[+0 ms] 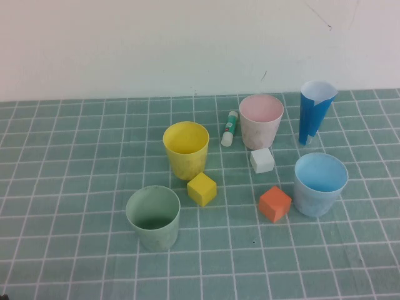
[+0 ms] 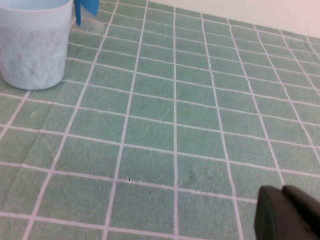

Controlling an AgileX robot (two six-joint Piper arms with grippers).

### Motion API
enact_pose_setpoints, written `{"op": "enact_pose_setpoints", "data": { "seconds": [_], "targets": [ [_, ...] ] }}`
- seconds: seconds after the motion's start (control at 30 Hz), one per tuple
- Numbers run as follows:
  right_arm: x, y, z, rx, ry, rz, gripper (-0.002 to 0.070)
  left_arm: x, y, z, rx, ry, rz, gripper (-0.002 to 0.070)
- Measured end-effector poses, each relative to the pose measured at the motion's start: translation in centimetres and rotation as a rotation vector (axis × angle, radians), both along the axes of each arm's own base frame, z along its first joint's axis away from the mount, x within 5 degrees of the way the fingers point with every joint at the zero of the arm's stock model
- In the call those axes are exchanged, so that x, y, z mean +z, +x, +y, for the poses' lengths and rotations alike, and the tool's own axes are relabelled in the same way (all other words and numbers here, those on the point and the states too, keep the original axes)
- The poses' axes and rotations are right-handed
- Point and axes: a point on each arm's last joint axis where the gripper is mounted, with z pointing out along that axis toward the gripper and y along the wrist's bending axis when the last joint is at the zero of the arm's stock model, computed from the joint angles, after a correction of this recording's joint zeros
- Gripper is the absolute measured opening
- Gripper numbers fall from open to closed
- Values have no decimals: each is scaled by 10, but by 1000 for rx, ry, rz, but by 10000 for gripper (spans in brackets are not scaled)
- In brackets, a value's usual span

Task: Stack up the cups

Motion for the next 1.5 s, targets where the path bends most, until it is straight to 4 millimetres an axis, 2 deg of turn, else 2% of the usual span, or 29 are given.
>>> {"op": "enact_pose_setpoints", "data": {
  "seconds": [1.1, 1.27, 1.5],
  "targets": [
    [2, 2, 0, 2, 0, -45, -1, 2, 1, 0, 0, -1, -26, -2],
    [12, 4, 1, 7, 0, -152, -1, 14, 3, 0, 2, -18, -167, -2],
    [48, 3, 2, 25, 8, -558, -1, 51, -1, 1, 9, -66, -572, -2]
  ]
}}
